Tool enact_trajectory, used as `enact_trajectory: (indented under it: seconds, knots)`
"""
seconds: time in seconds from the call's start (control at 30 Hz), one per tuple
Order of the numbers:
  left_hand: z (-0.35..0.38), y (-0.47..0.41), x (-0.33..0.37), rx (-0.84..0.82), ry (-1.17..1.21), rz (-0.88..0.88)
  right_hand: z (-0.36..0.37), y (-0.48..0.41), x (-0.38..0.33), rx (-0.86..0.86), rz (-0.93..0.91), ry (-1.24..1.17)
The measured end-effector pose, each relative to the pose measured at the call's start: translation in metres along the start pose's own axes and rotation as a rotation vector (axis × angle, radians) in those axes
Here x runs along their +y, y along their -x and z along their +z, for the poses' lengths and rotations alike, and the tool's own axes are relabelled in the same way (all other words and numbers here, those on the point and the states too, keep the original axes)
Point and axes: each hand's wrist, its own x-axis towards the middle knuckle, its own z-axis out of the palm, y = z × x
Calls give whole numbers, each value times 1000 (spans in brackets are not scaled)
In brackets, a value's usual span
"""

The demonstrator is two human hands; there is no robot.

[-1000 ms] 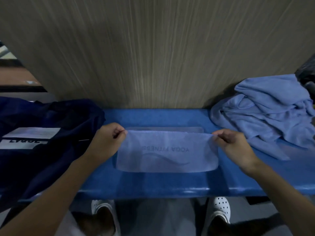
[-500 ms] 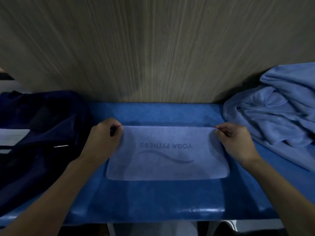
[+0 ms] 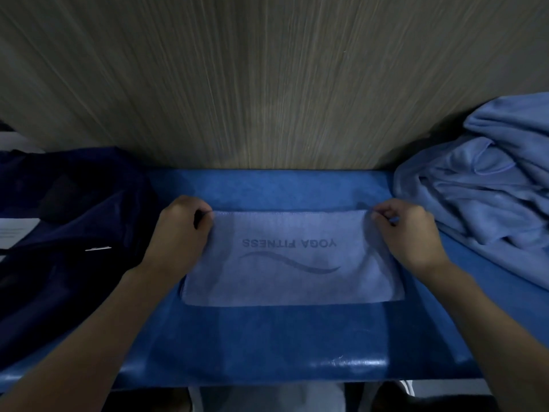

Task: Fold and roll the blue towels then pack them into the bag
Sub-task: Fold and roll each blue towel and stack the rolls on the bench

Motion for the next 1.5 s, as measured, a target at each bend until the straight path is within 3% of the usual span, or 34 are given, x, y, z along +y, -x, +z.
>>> enact_trajectory:
  seconds: [0.2,0.3,0.43,0.57,0.87,1.0,1.1,1.23,1.5]
  knots:
    - [5,1,1,42,45,-46,0,7,-4,0,-25,62]
    - [1,11,14,83,-95,174,0,19,-18,58,-197,250]
    - [12,37,34,-157,-209,366,17,52,-36,-189,-486,431]
    - [26,49,20,-308,-397,382,28,66,-25,-364,-439,533]
    - [23,44,13,-309,-461,402,14,61,-9,-342,-279,644]
    - [30,52,40,-287,-430,415,19,62,-37,-287,-344,581]
    - [42,63,52,-336,-422,472,37,67,-53,-362,-485,502]
    - [40,62,36,-355,-451,423,41,65,-41,-424,-503,552]
    - [21,55,7,-316,-446,303,13,50,-10,-422,-271,579]
